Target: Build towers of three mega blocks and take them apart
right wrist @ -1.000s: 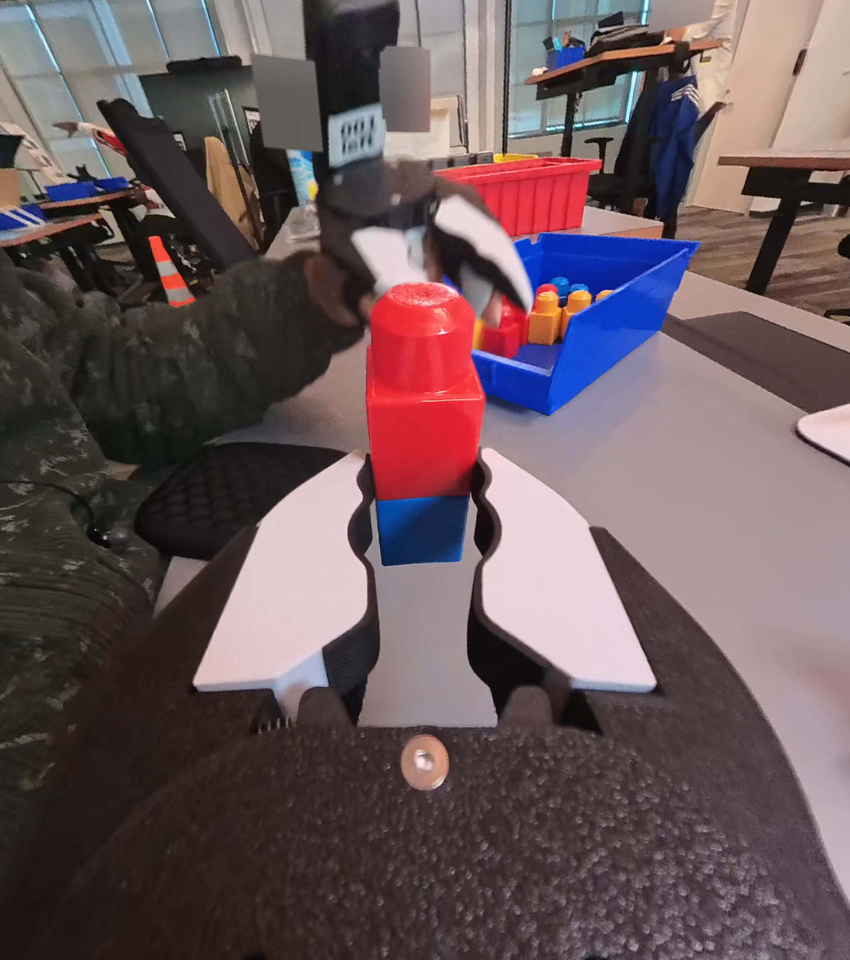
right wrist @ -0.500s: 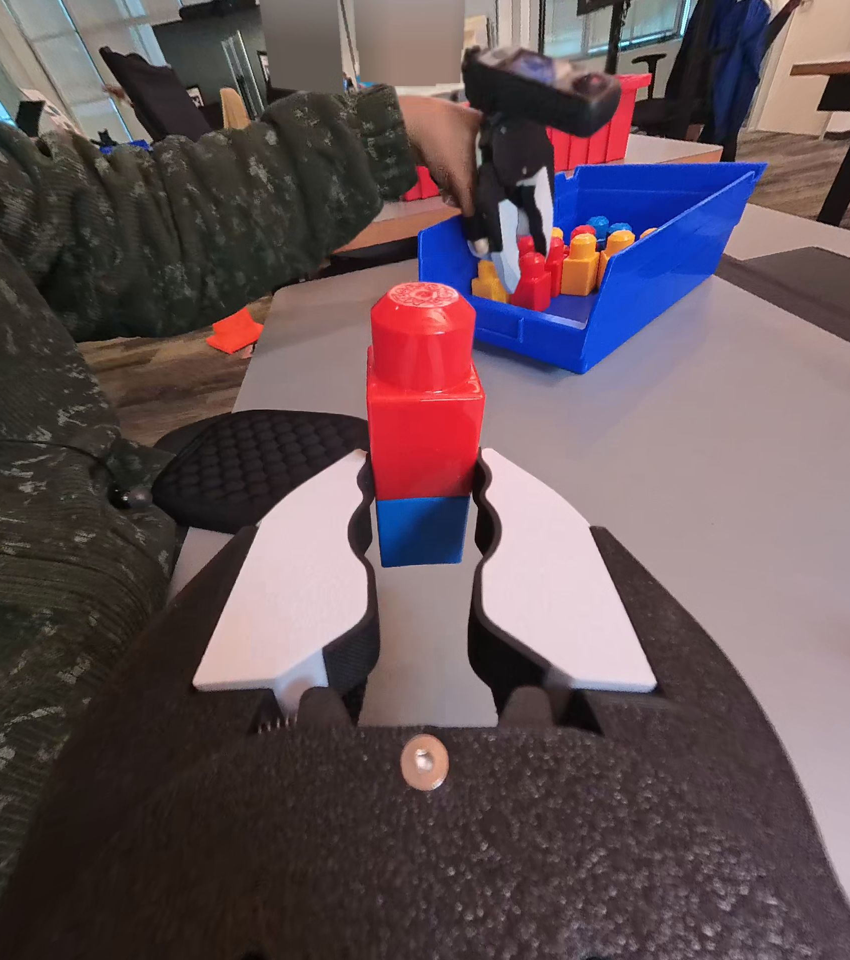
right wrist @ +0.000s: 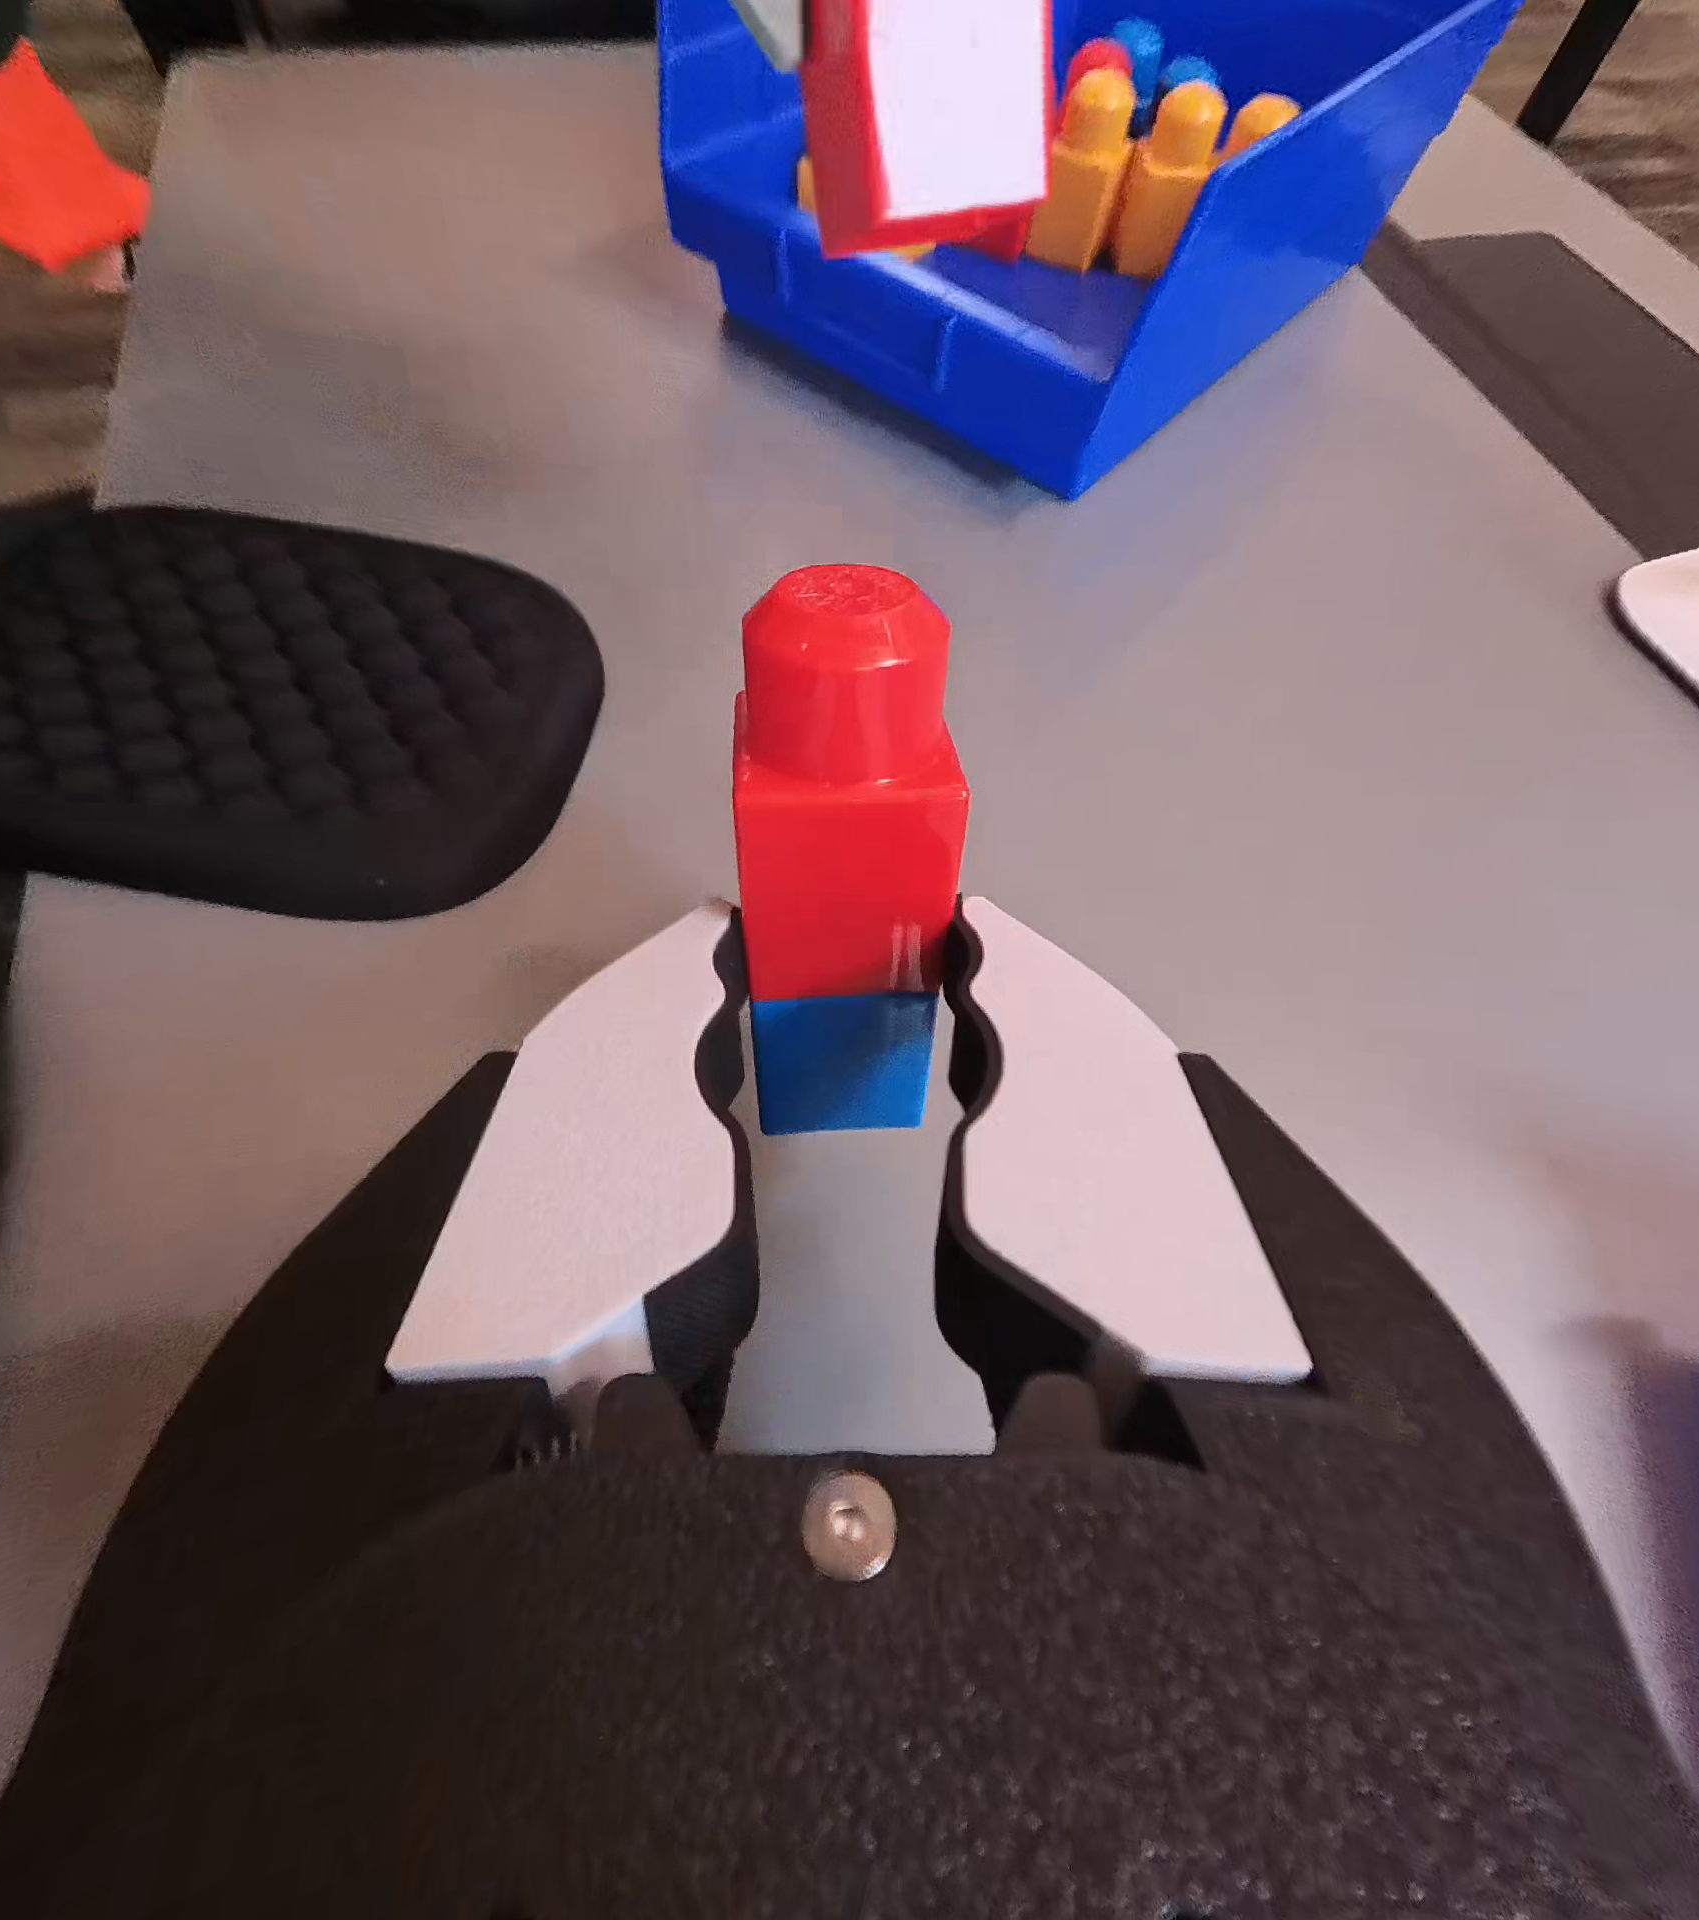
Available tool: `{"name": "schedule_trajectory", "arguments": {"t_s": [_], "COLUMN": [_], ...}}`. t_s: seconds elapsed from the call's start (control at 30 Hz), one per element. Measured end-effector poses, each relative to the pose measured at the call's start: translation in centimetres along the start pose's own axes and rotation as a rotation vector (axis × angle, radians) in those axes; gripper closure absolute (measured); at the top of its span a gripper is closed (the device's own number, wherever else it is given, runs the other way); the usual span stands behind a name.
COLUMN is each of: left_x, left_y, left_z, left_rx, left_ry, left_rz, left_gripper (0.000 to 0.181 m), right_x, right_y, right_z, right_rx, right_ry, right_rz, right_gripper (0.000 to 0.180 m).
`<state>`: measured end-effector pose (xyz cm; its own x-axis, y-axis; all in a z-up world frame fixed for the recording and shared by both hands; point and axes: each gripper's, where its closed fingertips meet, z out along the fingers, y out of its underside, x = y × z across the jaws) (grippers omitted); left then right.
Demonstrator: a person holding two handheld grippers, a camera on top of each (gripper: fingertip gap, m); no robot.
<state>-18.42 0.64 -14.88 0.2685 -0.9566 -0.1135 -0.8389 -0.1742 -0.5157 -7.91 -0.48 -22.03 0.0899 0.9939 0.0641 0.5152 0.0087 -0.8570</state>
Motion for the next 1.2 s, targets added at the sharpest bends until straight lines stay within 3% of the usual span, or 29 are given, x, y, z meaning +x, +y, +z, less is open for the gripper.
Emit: {"name": "schedule_trajectory", "arguments": {"t_s": [0.23,0.73,0.97,1.13,1.2], "left_x": [5.1,4.6,4.3,4.4,5.1], "left_y": [-4.3,-3.3,-6.4,-9.1,-9.9], "left_z": [4.2,6.3,4.5,2.9,3.3], "left_rx": [-0.068,-0.050,0.357,0.781,0.866], "left_ry": [0.115,0.081,0.037,0.120,0.172], "left_rz": [0.162,0.167,0.089,-0.103,-0.129], "left_gripper": [0.147,0.147,0.137,0.132,0.134], "right_x": [-1.5,-0.8,-0.9,-0.5,-0.1], "right_y": [0.9,0.1,-2.5,-6.5,-7.9], "right_z": [1.1,-0.2,-1.4,-5.2,-6.9], "right_rx": [-0.095,-0.018,0.143,0.532,0.683], "right_ry": [-0.004,0.044,-0.003,-0.126,-0.197], "right_rz": [-0.084,-0.075,-0.001,0.149,0.241], "right_gripper": [0.143,0.144,0.144,0.144,0.144]}}
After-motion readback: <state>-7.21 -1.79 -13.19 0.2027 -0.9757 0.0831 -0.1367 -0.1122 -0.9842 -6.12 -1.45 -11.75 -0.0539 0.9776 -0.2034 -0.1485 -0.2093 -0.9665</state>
